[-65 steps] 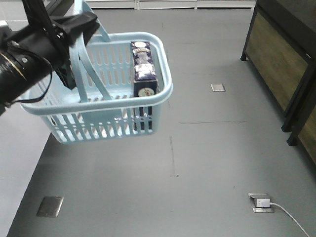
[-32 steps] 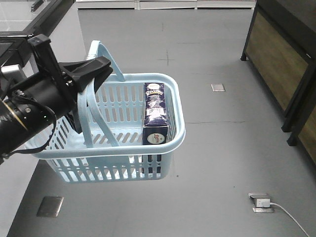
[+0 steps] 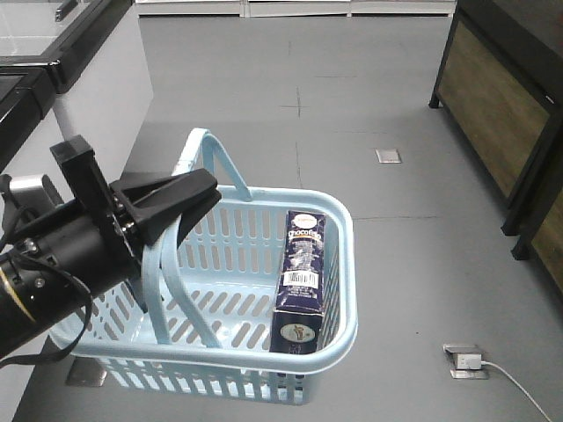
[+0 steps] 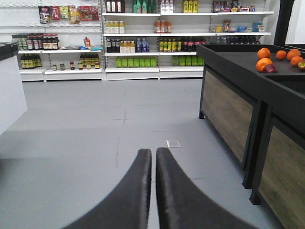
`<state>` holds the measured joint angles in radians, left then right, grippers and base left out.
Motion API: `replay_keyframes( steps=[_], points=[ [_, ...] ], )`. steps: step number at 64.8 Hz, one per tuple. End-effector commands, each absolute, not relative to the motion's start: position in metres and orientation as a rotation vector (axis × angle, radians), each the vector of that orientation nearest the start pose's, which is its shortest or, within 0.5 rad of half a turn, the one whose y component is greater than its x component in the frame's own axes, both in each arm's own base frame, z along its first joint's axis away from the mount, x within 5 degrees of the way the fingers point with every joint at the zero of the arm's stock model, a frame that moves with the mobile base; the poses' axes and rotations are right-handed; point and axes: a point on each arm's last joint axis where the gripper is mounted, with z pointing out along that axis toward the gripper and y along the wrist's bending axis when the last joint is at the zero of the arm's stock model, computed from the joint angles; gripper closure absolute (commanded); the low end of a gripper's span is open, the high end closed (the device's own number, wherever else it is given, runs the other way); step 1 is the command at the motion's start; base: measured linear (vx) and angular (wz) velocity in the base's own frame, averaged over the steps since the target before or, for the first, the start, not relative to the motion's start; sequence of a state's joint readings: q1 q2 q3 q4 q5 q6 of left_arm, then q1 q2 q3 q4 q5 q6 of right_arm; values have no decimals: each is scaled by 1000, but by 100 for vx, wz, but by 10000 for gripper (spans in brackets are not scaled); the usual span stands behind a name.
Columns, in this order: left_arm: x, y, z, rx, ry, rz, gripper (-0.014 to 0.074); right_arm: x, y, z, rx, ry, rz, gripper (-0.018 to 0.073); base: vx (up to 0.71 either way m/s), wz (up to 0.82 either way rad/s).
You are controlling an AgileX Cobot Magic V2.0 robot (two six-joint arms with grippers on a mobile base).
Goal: Left arm holds basket, right arm returns cookies
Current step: 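Hold the basket steady in front of the robot with left gripper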
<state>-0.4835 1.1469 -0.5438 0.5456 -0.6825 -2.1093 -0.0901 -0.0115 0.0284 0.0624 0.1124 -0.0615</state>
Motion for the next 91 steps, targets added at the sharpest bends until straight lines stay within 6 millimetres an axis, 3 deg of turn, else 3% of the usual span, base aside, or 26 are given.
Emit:
replay_keyframes(
  steps=[1,71,91],
  points=[
    [184,-131,322,-672,1525,-2034,601,56,-5,195,59,1549,-79,565,0,0],
    [186,-123,314,-813,1416,-1812,599,56,-5,195,59,1549,-79,565,0,0],
    [187,-119,318,-851,1346,-1841,599,56,-5,195,59,1549,-79,565,0,0]
  ],
)
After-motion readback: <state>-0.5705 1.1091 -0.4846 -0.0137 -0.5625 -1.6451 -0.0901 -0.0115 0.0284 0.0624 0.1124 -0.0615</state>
